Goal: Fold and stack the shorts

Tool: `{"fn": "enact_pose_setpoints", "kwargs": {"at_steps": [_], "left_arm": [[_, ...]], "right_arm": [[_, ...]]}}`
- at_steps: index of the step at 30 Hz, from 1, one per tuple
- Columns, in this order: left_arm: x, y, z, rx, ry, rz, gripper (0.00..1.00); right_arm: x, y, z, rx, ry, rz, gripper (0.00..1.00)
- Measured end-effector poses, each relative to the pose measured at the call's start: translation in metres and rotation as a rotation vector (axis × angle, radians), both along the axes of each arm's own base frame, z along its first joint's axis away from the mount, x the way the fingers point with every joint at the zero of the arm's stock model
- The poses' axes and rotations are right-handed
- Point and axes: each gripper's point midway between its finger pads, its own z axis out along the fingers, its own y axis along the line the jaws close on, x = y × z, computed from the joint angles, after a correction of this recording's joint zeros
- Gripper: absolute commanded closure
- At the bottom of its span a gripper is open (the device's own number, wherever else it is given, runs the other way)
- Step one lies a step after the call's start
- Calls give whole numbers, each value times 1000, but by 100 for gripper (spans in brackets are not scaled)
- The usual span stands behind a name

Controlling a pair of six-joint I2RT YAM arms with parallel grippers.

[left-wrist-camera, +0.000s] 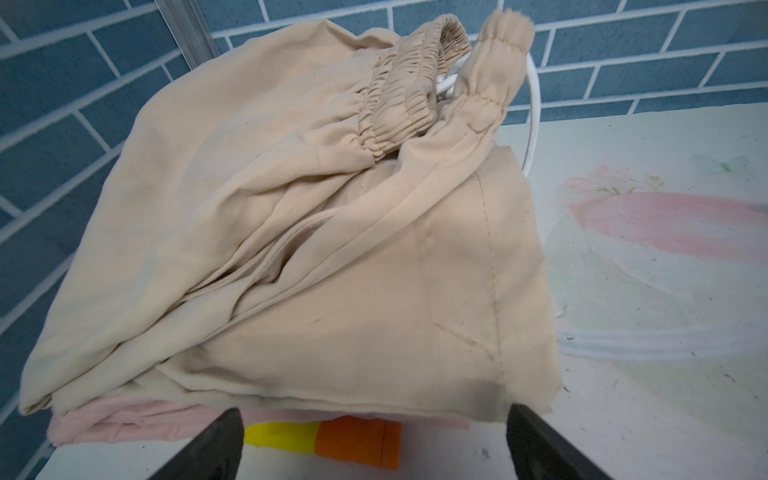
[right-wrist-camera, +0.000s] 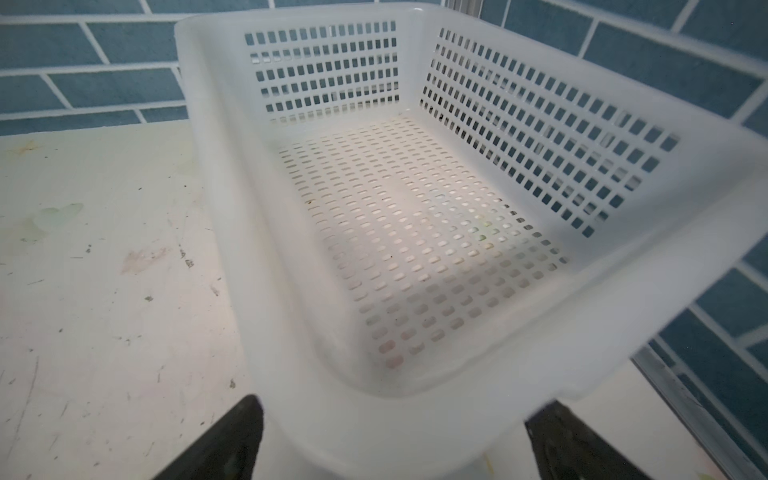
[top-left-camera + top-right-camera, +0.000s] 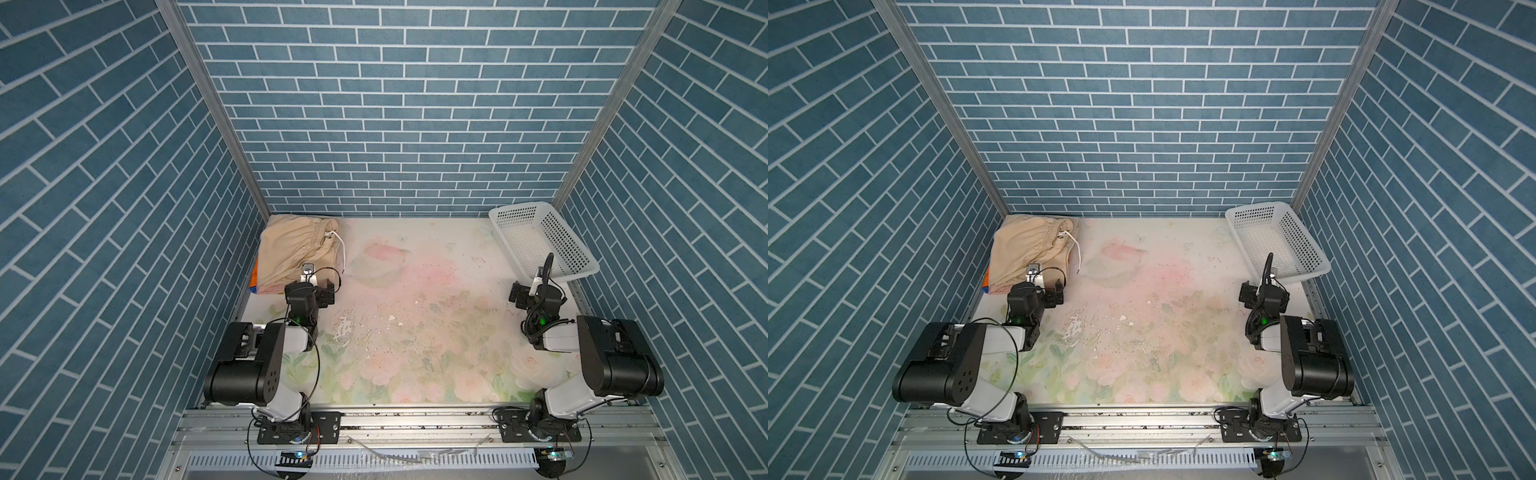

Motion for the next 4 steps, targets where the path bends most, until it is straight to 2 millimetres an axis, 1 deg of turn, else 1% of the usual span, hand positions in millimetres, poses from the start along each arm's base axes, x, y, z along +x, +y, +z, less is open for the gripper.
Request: {"fn": "enact_pose_setpoints", "kwargs": {"at_steps": [4], "left_arm": [[0, 0, 0, 0, 0, 0, 1]], "right_arm": [[0, 3, -1, 8, 1, 18, 1]]}}
